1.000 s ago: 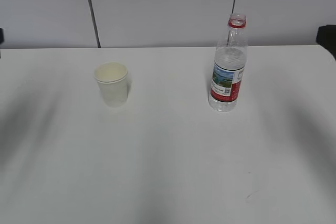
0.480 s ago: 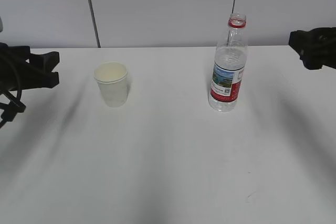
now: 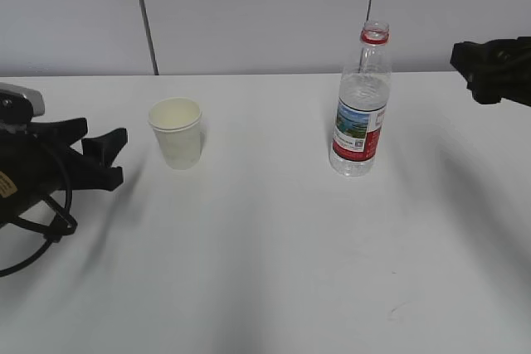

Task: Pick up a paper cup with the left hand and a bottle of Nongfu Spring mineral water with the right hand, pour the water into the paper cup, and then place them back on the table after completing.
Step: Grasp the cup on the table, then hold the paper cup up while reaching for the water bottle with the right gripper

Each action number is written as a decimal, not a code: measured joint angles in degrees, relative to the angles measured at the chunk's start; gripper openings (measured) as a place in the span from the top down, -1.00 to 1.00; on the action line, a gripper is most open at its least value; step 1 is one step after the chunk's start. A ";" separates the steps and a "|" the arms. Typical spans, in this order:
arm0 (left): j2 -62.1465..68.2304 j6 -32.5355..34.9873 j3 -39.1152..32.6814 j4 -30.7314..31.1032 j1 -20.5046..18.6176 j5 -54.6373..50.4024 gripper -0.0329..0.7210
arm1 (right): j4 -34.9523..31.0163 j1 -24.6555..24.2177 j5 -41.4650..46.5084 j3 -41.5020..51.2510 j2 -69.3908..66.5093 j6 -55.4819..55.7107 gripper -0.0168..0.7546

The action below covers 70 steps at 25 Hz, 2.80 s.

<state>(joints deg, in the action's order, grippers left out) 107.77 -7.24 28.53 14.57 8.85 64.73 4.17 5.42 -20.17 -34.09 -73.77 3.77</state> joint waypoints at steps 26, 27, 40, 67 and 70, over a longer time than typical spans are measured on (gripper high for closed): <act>13.60 -0.15 9.28 -3.21 7.78 0.77 -0.64 | -5.99 0.00 -8.55 0.00 -1.00 0.00 -0.57; 14.38 -0.15 10.32 -3.79 8.30 0.77 -0.65 | -5.99 0.00 -9.28 0.00 -1.00 0.00 -0.57; 20.98 -0.15 22.09 -5.87 9.31 0.78 -0.65 | -6.01 0.00 -10.83 0.00 -1.00 0.00 -0.57; 22.40 -0.15 24.00 -5.17 9.31 0.76 -0.18 | 2.27 0.00 -16.46 0.44 -11.71 -0.22 -0.57; 22.40 -0.15 24.00 -5.17 9.31 0.76 -0.18 | 3.06 0.00 -23.18 2.07 -15.50 -0.22 -0.57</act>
<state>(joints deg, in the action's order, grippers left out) 130.17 -7.39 52.52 9.41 18.15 65.49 7.23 5.42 -43.35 -32.02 -89.27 3.55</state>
